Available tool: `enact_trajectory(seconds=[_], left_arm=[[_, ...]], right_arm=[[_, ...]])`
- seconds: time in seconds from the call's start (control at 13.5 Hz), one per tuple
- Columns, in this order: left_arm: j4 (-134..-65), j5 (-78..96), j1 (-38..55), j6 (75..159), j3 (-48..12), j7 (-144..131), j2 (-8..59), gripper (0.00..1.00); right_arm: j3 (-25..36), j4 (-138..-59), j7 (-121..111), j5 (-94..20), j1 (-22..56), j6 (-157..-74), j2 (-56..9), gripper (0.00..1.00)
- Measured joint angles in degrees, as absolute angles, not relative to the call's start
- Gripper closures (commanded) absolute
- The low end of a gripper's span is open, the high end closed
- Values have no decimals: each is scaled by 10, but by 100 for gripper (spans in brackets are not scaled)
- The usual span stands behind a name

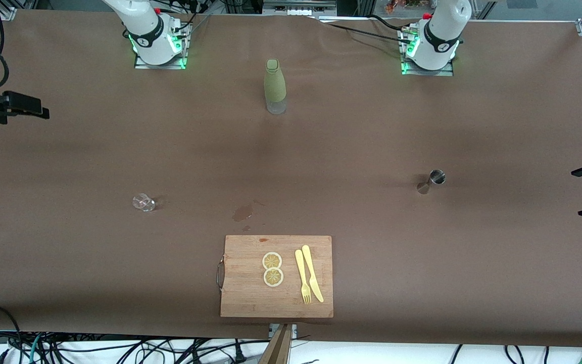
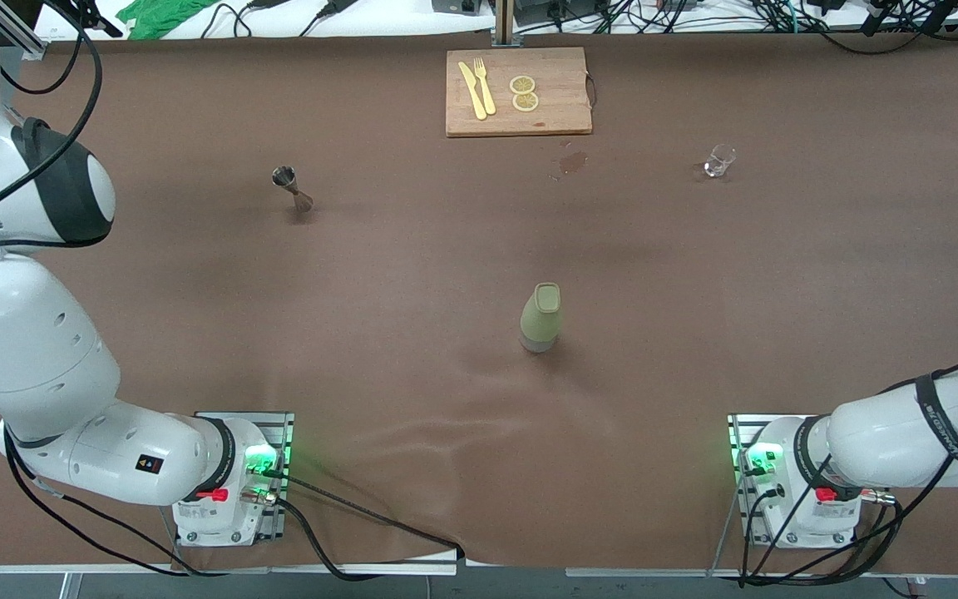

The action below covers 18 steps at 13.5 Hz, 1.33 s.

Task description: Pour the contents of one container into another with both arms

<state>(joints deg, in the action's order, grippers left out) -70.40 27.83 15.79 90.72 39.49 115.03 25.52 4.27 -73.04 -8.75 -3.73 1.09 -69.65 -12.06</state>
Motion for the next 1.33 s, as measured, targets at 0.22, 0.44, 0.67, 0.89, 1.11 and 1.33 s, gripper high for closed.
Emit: enact_trajectory(seconds=[0.22, 0.44, 0.67, 0.89, 1.11, 1.33], left_arm=[[-715, 205, 178, 914, 384, 966, 217, 0], [-748, 140, 181, 936, 334, 814, 172, 0], [-770, 110, 181, 937, 298, 696, 144, 0], [-781, 70, 178, 935, 244, 548, 124, 0], [-784, 57, 163, 909, 197, 401, 111, 0], [-789, 56, 143, 886, 156, 273, 99, 0]], right_arm=[[43, -759, -87, -34, 21, -709, -100, 0], [48, -764, -84, -9, 20, -736, -87, 0], [54, -789, -84, -2, 16, -765, -51, 0], [51, -807, -63, 2, 17, -771, -39, 0], [38, -811, -24, 3, 18, -773, -39, 0], [32, -811, -20, 4, 19, -775, -40, 0]])
